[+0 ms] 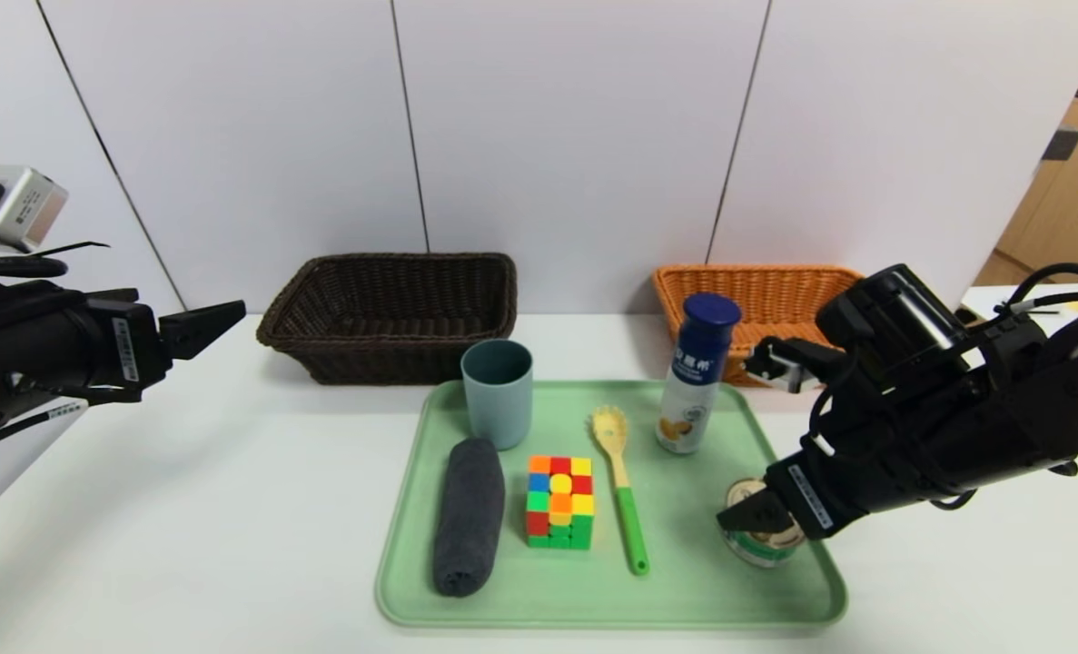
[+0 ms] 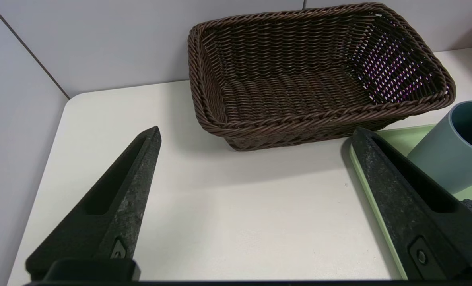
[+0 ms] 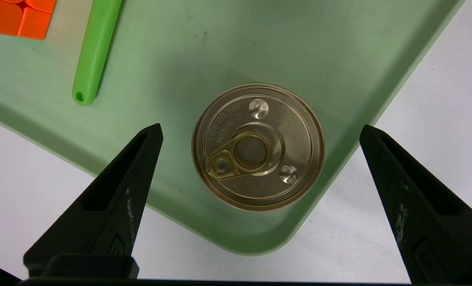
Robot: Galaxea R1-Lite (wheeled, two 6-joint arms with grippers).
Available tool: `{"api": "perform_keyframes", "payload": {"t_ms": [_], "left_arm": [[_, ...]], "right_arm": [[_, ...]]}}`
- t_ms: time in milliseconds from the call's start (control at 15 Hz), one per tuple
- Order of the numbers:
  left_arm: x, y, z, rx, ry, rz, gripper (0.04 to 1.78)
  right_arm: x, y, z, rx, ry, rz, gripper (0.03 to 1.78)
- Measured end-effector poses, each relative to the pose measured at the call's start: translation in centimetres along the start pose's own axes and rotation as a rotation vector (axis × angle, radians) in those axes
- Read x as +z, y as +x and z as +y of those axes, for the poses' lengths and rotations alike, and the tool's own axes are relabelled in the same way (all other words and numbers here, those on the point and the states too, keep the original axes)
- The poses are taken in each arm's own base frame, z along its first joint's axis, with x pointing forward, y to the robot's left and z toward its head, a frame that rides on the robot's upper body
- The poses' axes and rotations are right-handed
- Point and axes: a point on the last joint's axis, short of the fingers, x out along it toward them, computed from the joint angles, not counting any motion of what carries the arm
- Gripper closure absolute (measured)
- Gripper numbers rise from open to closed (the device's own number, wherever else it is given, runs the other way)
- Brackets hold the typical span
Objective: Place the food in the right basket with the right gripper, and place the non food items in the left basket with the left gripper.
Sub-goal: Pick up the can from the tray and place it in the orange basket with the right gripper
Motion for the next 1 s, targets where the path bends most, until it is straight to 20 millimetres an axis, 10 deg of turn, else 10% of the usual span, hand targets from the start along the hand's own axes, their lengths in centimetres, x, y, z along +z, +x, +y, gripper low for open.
{"api": "perform_keyframes", "payload": {"t_ms": [1000], "left_arm": [[0.0,-0.4,-0.1,0.001,0.002,-0.008,0.13]], "right_arm": [[-1.4,1.8,-0.1,0.005,-0.015,0.036,0.10]]}}
